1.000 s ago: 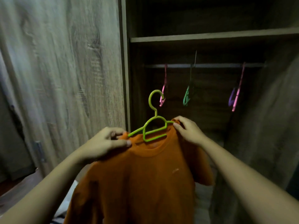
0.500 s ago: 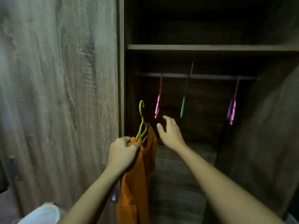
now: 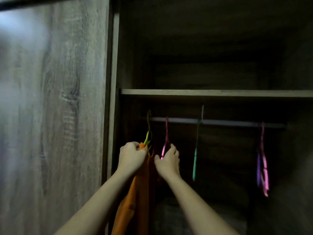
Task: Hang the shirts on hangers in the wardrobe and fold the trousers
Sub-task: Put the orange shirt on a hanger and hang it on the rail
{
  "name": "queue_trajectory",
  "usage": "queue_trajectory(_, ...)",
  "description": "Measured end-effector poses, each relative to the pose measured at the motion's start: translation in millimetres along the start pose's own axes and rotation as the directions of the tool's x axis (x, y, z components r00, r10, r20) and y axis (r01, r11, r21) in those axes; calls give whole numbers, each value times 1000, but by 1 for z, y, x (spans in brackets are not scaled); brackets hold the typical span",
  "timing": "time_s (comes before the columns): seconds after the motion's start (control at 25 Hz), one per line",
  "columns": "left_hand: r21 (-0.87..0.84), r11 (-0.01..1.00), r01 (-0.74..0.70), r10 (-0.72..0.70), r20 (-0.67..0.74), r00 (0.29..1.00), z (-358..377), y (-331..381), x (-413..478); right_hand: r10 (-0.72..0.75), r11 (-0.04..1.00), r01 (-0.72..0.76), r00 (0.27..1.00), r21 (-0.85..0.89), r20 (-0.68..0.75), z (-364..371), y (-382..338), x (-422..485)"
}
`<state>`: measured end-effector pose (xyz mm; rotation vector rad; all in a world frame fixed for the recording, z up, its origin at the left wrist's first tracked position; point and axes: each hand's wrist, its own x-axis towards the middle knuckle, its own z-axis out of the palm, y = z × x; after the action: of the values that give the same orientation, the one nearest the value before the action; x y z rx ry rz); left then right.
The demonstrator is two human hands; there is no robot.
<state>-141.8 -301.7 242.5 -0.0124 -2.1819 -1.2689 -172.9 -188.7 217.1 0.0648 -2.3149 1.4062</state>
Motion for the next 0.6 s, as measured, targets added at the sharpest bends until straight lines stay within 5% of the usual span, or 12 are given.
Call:
queue_trajectory(0.28,64,996,60,-55,-73,996,60,-12,72,-11,996,20,994,-83,105,-2,23,26)
queue_trajectory(0.6,216,975,54,-60,18,998,84,-33,79,-108,963,132,988,-235,111,-20,30,26)
